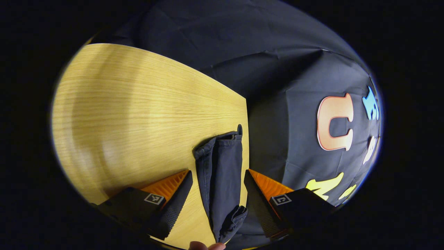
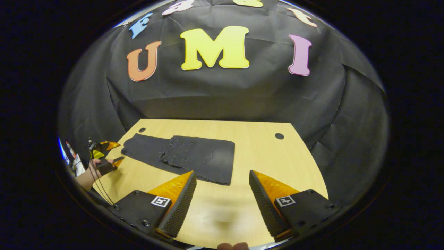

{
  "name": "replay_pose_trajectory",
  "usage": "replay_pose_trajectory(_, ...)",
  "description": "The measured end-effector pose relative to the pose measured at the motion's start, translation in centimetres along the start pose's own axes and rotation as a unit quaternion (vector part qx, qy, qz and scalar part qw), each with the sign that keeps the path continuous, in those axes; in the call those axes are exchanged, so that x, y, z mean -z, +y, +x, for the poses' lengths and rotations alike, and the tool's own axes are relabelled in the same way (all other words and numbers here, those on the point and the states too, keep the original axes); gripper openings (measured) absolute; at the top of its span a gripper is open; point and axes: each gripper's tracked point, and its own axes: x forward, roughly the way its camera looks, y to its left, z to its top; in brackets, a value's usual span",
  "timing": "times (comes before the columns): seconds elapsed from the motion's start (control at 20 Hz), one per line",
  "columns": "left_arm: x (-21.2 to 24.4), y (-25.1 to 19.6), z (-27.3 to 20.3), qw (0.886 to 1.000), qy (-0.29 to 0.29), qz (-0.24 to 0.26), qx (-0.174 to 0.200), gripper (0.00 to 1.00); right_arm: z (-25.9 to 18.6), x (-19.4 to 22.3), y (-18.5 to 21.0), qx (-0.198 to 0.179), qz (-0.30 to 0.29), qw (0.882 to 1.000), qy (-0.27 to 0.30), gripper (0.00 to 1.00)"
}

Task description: Grasp the waist and the cuffs of the jeans and fold them to make the two legs overlap; first hold the waist and fold one-third of the jeans toward the cuffs, then hold the cuffs and fold the remaining one-third in the same direction to finish folding.

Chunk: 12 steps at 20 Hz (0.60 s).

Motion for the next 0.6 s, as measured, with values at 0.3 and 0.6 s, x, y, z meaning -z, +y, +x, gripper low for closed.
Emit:
replay_pose_trajectory(0.3, 0.2, -1.3, 2.2, 0.999, 0.006, 0.035, -0.007, 0.97, 0.0, 0.3, -0.2, 0.002, 0.045, 0.999, 0.008, 0.92)
replay_pose_trajectory(0.6, 0.0, -1.5, 3.9, 1.0, 0.0, 0.001, -0.003, 0.88, 0.0, 1.4, -1.7, 0.014, 0.064, 0.998, 0.019, 0.94)
